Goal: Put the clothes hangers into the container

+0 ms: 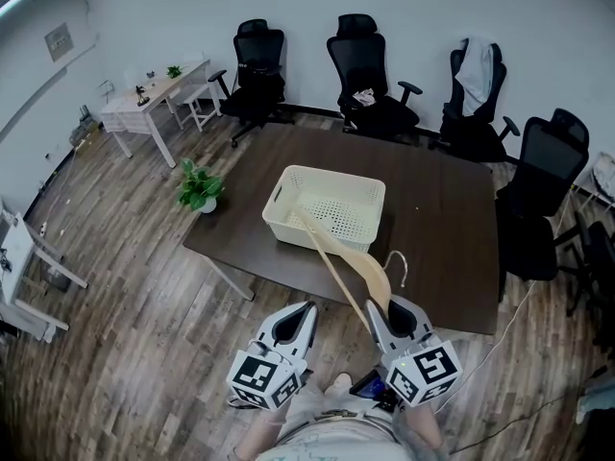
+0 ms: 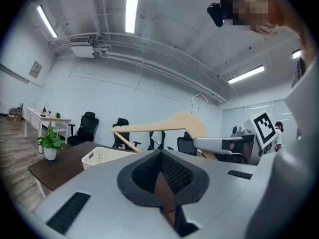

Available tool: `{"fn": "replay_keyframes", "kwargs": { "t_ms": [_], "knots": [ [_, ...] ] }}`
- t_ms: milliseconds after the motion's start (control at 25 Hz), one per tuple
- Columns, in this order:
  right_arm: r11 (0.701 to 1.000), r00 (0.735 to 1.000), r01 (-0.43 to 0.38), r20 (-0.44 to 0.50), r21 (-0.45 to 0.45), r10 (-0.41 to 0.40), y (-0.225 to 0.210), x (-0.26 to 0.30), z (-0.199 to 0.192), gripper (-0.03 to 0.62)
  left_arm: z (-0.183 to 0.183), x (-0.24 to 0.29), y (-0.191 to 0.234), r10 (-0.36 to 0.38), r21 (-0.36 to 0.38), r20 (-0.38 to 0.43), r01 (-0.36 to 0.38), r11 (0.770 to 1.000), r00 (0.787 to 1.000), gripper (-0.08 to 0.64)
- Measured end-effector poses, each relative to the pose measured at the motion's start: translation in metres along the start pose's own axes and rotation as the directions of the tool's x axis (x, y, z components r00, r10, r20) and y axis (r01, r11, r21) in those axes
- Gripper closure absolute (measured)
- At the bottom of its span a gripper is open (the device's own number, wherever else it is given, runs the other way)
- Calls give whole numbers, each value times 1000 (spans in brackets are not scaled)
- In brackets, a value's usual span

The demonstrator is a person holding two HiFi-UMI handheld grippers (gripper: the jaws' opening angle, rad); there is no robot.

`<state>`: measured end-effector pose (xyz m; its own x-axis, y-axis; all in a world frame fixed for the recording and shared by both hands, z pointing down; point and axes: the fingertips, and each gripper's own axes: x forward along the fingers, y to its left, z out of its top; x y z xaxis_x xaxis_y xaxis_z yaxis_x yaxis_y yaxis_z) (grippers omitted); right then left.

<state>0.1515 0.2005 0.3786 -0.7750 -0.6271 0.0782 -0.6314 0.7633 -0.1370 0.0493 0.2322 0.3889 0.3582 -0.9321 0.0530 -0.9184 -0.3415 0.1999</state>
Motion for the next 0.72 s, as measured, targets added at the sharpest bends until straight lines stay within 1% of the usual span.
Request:
{"fn": "replay_keyframes", "kwargs": {
  "t_ms": [200,400,560,720],
  "knots": [
    [1000,1000,0,8,-6,1,-6,3,3,532,0,6,3,6,-12,9,-5,1000,1000,549],
    [1000,1000,17,0,1,-17,-15,14,3,532,1,15,15,5,-24,17,-4,1000,1000,549],
    [999,999,34,-2,5,-34,-21,27,4,532,2,27,28,-10,-26,13,11,1000,1000,549],
    [999,999,48,1,5,-48,-26,50,7,532,8,44,45,-41,-17,8,41,999,999,549]
  ]
}}
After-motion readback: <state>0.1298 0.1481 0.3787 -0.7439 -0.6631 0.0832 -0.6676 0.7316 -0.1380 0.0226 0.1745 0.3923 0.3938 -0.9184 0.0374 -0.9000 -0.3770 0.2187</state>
